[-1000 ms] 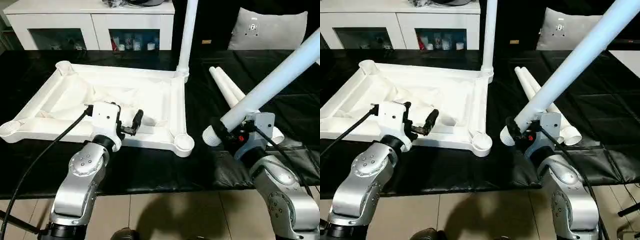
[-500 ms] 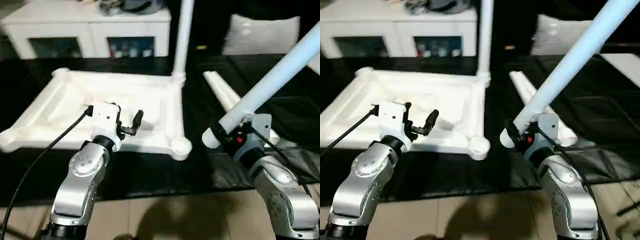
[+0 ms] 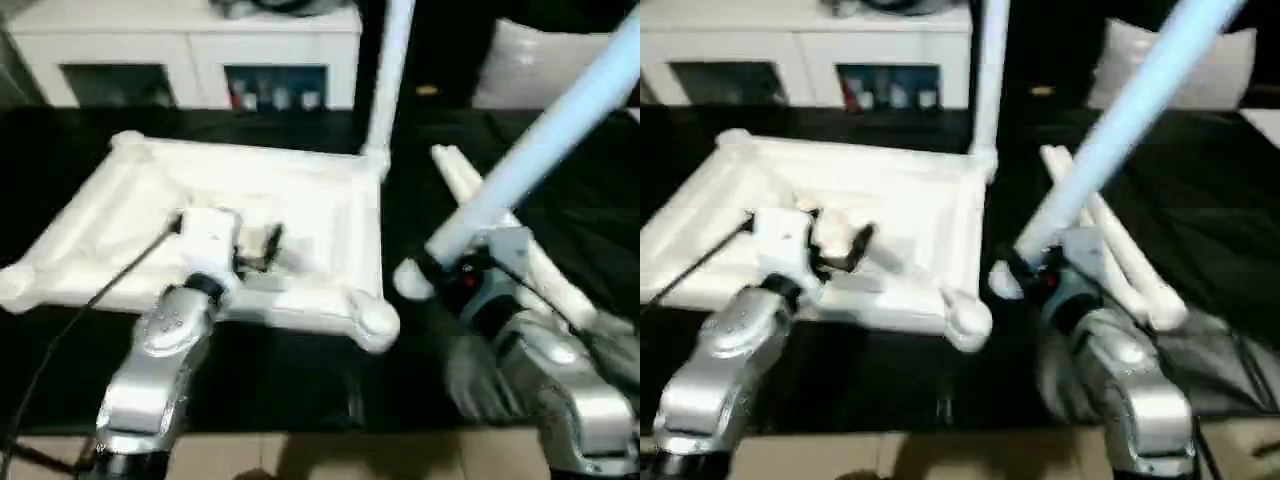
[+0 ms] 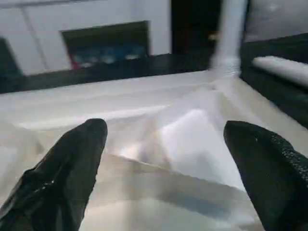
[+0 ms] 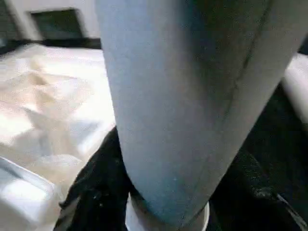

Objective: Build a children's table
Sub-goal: Move to table

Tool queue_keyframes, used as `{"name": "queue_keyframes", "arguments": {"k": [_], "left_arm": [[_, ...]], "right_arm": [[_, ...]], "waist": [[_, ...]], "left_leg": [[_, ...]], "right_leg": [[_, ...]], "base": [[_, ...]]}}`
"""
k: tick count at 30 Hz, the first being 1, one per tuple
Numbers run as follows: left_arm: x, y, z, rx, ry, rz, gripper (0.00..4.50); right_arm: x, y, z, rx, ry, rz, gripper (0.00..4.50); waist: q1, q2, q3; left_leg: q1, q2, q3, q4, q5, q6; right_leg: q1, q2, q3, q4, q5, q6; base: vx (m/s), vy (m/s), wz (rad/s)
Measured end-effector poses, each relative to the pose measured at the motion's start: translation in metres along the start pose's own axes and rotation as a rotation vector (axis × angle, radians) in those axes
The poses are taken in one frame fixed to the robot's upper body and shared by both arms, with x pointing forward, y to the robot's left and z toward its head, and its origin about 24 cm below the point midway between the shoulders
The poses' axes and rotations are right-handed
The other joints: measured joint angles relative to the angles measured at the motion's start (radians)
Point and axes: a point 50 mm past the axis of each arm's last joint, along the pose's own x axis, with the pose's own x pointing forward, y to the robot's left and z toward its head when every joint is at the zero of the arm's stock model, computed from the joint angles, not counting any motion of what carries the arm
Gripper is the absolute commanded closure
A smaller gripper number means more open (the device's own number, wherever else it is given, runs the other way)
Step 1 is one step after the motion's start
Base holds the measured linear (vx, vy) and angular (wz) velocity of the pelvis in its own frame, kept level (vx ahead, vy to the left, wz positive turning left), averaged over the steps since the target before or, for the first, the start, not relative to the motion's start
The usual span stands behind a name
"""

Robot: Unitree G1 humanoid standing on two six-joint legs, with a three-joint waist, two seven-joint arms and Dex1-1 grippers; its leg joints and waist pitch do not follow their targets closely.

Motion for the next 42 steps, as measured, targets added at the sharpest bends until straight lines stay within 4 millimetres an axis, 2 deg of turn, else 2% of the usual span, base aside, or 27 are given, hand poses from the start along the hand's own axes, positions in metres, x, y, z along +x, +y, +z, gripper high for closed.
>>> {"name": "queue_keyframes", "arguments": {"k": [1, 2, 3, 4, 5, 6, 7, 8, 9, 10, 12, 13, 14, 15, 17, 19, 23, 25, 30, 36, 41, 42], "left_arm": [[0.000, 0.000, 0.001, 0.000, -0.003, 0.002, 0.13], [0.001, -0.001, 0.001, -0.003, -0.006, -0.002, 0.13], [0.002, -0.005, 0.001, -0.019, -0.007, -0.009, 0.13], [0.003, -0.011, 0.000, -0.026, -0.007, -0.033, 0.13], [0.004, -0.017, 0.001, -0.031, -0.008, -0.056, 0.13], [0.004, -0.020, 0.000, -0.033, -0.007, -0.069, 0.13], [0.004, -0.019, 0.001, -0.033, -0.009, -0.068, 0.13], [0.003, -0.017, 0.001, -0.027, -0.008, -0.062, 0.13], [0.003, -0.014, 0.001, -0.022, -0.007, -0.053, 0.13], [0.003, -0.012, 0.001, -0.020, -0.006, -0.044, 0.13], [0.002, -0.009, 0.000, -0.012, 0.003, -0.037, 0.13], [0.002, -0.009, 0.000, -0.011, 0.004, -0.039, 0.13], [0.002, -0.009, 0.000, -0.012, 0.006, -0.041, 0.13], [0.003, -0.010, 0.000, -0.012, 0.008, -0.053, 0.13], [0.003, -0.010, -0.002, -0.016, 0.016, -0.073, 0.13], [0.004, -0.009, -0.003, 0.002, 0.033, -0.141, 0.13], [0.010, -0.008, 0.000, 0.032, 0.051, -0.245, 0.13], [0.013, -0.007, 0.001, 0.069, 0.071, -0.314, 0.07], [0.011, -0.007, -0.001, 0.193, 0.155, -0.573, 0.00], [0.010, -0.007, -0.001, 0.285, 0.248, -0.817, 0.00], [0.009, -0.005, -0.002, 0.343, 0.340, -1.030, 0.00], [0.011, -0.006, -0.002, 0.346, 0.343, -1.052, 0.18]], "right_arm": [[0.000, -0.001, 0.000, 0.007, -0.003, -0.004, 2.64], [-0.001, -0.003, 0.001, 0.009, -0.008, -0.013, 2.64], [-0.004, -0.009, 0.001, 0.006, -0.006, -0.038, 2.64], [-0.006, -0.014, 0.001, -0.002, 0.000, -0.053, 2.64], [-0.008, -0.017, 0.002, -0.010, 0.001, -0.060, 2.64], [-0.009, -0.020, 0.003, -0.016, -0.001, -0.073, 2.64], [-0.010, -0.021, 0.004, -0.019, -0.006, -0.075, 2.64], [-0.010, -0.020, 0.004, -0.015, -0.009, -0.075, 2.64], [-0.009, -0.019, 0.005, -0.015, -0.011, -0.067, 2.64], [-0.007, -0.015, 0.004, -0.016, -0.008, -0.051, 2.64], [-0.005, -0.012, 0.003, -0.020, -0.002, -0.034, 2.64], [-0.005, -0.012, 0.003, -0.021, -0.004, -0.033, 2.64], [-0.005, -0.012, 0.003, -0.022, -0.005, -0.036, 2.64], [-0.005, -0.013, 0.004, -0.022, -0.008, -0.036, 2.64], [-0.004, -0.014, 0.004, -0.021, -0.011, -0.038, 2.64], [-0.004, -0.015, 0.004, -0.018, -0.008, -0.025, 2.64], [-0.004, -0.018, 0.008, -0.029, -0.028, -0.013, 2.64], [-0.003, -0.020, 0.013, -0.028, -0.044, 0.005, 2.64], [0.004, -0.028, 0.019, -0.050, -0.065, 0.007, 2.64], [0.007, -0.023, 0.017, -0.044, -0.033, 0.139, 2.64], [0.008, -0.024, 0.015, -0.035, -0.022, 0.182, 2.64], [0.008, -0.024, 0.015, -0.034, -0.022, 0.190, 2.64]], "waist": [[-0.003, -0.006, -0.001], [-0.003, -0.020, 0.001], [0.009, -0.025, 0.001], [0.016, -0.024, 0.000], [0.021, -0.020, -0.002], [0.027, -0.016, -0.003], [0.027, -0.003, -0.007], [0.027, 0.011, -0.010], [0.022, 0.014, -0.012], [0.018, 0.010, -0.012], [0.015, 0.008, -0.013], [0.015, 0.006, -0.014], [0.019, 0.005, -0.016], [0.025, 0.002, -0.017], [0.029, 0.001, -0.017], [0.032, -0.001, -0.015], [0.031, -0.010, -0.009], [0.027, -0.010, -0.006], [0.025, -0.011, -0.006], [0.029, -0.010, -0.006], [0.033, -0.010, -0.006], [0.036, -0.010, -0.006]], "left_leg": [[0.008, -0.006, 0.002, 0.006, -0.006, -0.003], [0.014, -0.016, 0.006, 0.010, -0.012, -0.005], [0.004, -0.021, 0.014, 0.025, -0.026, 0.029], [-0.002, -0.018, 0.013, 0.046, -0.037, 0.091], [-0.016, -0.012, 0.011, 0.073, -0.030, 0.107], [-0.026, -0.006, 0.011, 0.077, -0.023, 0.097], [-0.031, 0.008, 0.011, 0.040, -0.016, 0.085], [-0.027, 0.020, 0.006, 0.043, -0.007, 0.025], [-0.021, 0.023, 0.003, 0.036, -0.001, -0.010], [-0.021, 0.020, 0.006, 0.034, -0.001, -0.010], [-0.032, 0.015, 0.005, 0.044, -0.003, -0.006], [-0.039, 0.013, 0.006, 0.049, -0.002, -0.007], [-0.046, 0.012, 0.007, 0.052, 0.000, -0.010], [-0.057, 0.011, 0.011, 0.051, 0.006, -0.010], [-0.062, 0.011, 0.015, 0.047, 0.014, -0.013], [-0.057, 0.011, 0.019, 0.036, 0.019, -0.009], [-0.038, 0.011, 0.033, 0.013, 0.037, -0.019], [-0.031, 0.011, 0.039, 0.006, 0.041, -0.021], [-0.033, 0.013, 0.045, 0.002, 0.045, -0.024], [-0.034, 0.015, 0.047, 0.000, 0.046, -0.023], [-0.037, 0.016, 0.051, -0.002, 0.052, -0.021], [-0.037, 0.016, 0.052, -0.002, 0.052, -0.020]], "right_leg": [[-0.015, 0.000, 0.017, 0.016, -0.001, 0.001], [-0.023, -0.001, 0.041, 0.010, -0.005, 0.032], [-0.006, 0.004, 0.052, 0.009, -0.007, 0.071], [0.000, 0.006, 0.052, 0.005, -0.008, 0.066], [0.005, 0.010, 0.049, -0.001, -0.008, 0.063], [0.017, 0.019, 0.046, -0.011, -0.008, 0.060], [0.027, 0.030, 0.033, -0.016, -0.009, 0.058], [0.034, 0.038, 0.027, -0.019, -0.012, 0.057], [0.038, 0.039, 0.025, -0.022, -0.013, 0.057], [0.031, 0.036, 0.026, -0.023, -0.011, 0.054], [0.010, 0.030, 0.030, -0.013, -0.011, 0.053], [0.008, 0.028, 0.033, -0.004, -0.011, 0.056], [0.002, 0.028, 0.035, -0.002, -0.008, 0.062], [-0.010, 0.027, 0.039, 0.002, -0.005, 0.068], [-0.020, 0.026, 0.043, 0.002, 0.001, 0.078], [-0.020, 0.025, 0.045, 0.000, 0.005, 0.070], [-0.014, 0.020, 0.049, -0.002, 0.018, 0.059], [-0.012, 0.018, 0.052, -0.005, 0.022, 0.063], [-0.022, 0.017, 0.053, -0.008, 0.038, 0.064], [-0.023, 0.017, 0.052, -0.008, 0.040, 0.060], [-0.025, 0.017, 0.053, -0.010, 0.037, 0.059], [-0.025, 0.017, 0.053, -0.012, 0.037, 0.058]], "base": [[0.105, -0.045, 0.09], [0.074, -0.068, 0.10], [0.099, -0.074, 0.05], [0.099, -0.074, 0.05], [0.088, -0.053, -0.03], [0.000, 0.000, 0.00], [0.000, 0.000, 0.00], [0.066, 0.008, -0.03], [0.086, 0.050, 0.01], [0.086, 0.050, 0.01], [0.031, 0.023, 0.02], [0.000, 0.000, 0.00], [0.000, 0.000, 0.00], [0.000, 0.000, 0.00], [-0.035, -0.001, -0.02], [-0.091, -0.006, -0.04], [-0.099, -0.012, 0.01], [-0.092, -0.001, -0.03], [-0.039, 0.004, -0.05], [0.000, 0.000, 0.00], [0.000, 0.000, 0.00], [0.000, 0.000, 0.00]]}}
